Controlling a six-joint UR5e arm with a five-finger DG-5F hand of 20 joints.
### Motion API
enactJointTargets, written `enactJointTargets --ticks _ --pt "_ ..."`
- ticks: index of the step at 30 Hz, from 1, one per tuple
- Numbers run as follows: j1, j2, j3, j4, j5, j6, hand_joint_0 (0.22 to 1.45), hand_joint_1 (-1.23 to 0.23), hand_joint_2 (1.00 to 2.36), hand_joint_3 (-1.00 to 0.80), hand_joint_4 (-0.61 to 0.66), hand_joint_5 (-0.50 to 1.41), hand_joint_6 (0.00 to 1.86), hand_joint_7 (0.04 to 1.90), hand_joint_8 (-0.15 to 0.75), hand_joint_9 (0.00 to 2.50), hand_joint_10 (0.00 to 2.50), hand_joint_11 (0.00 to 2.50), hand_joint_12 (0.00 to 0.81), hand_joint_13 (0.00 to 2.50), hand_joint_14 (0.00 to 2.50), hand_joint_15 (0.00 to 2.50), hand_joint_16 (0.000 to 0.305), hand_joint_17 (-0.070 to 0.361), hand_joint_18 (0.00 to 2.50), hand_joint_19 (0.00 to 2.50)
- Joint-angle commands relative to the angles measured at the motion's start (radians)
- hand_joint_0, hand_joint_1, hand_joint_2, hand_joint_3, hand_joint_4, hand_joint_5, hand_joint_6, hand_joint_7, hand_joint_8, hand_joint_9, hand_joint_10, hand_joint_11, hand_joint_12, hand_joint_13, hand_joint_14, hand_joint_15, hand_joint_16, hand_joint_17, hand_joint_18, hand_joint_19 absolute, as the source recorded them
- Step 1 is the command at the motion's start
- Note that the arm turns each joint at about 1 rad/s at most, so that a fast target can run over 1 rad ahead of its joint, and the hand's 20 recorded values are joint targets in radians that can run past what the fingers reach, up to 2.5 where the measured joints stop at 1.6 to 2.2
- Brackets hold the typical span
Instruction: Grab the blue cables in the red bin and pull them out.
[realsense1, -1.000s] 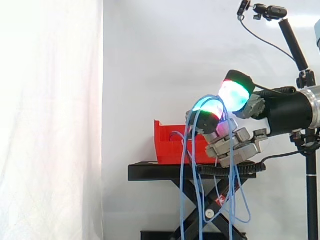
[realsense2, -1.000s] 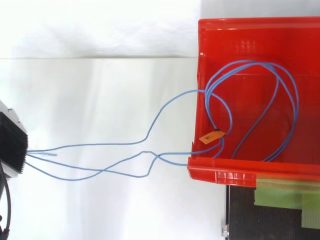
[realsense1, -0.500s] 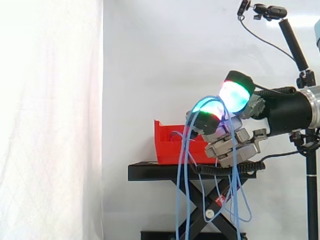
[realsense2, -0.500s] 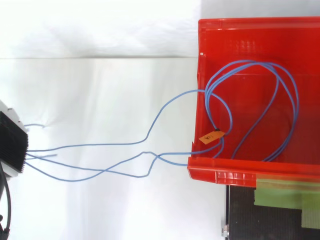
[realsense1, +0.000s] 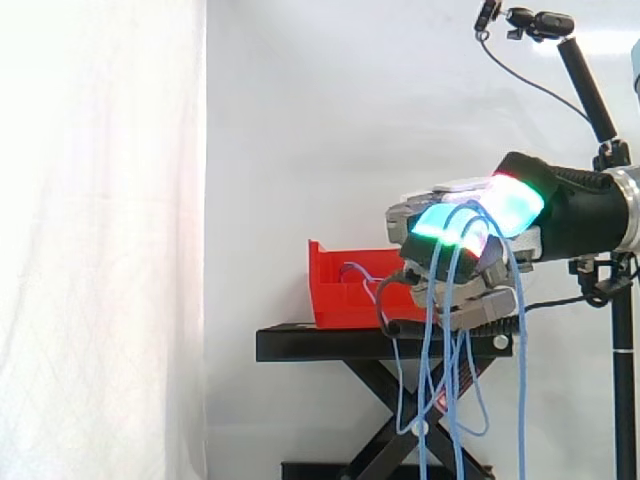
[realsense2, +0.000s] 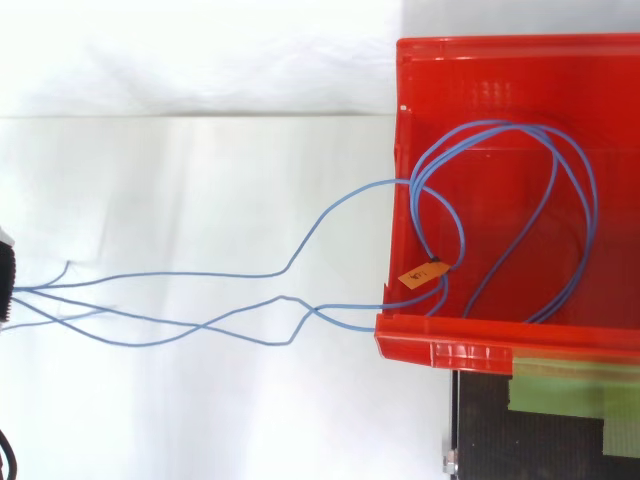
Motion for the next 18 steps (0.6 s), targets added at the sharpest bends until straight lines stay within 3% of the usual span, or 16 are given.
enactJointTargets --ticks 1,10,13,18 --pt "-0.001 0.0 0.0 0.002 -0.005 -0.013 0.88 -0.84 1.0 -1.0 0.02 0.8 0.71 0.65 0.188 1.15 0.8 1.51 0.297 0.84 2.5 1.14 0.034 0.077 1.31 1.87" --pt "-0.001 0.001 0.001 -0.001 -0.016 -0.019 0.86 -0.8 1.0 -1.0 0.01 0.79 0.7 0.66 0.187 1.16 0.76 1.52 0.3 0.85 2.5 1.17 0.035 0.078 1.3 1.87" --pt "0.0 0.001 0.0 0.002 -0.022 -0.02 0.86 -0.8 1.0 -1.0 0.02 0.79 0.79 0.62 0.198 1.16 0.77 1.52 0.299 0.85 2.5 1.15 0.035 0.078 1.3 1.88" --pt "-0.001 0.001 0.0 0.002 -0.051 -0.063 0.84 -0.8 1.0 -1.0 0.02 0.83 0.75 0.64 0.193 1.17 0.77 1.5 0.293 0.85 2.5 1.16 0.036 0.08 1.3 1.87"
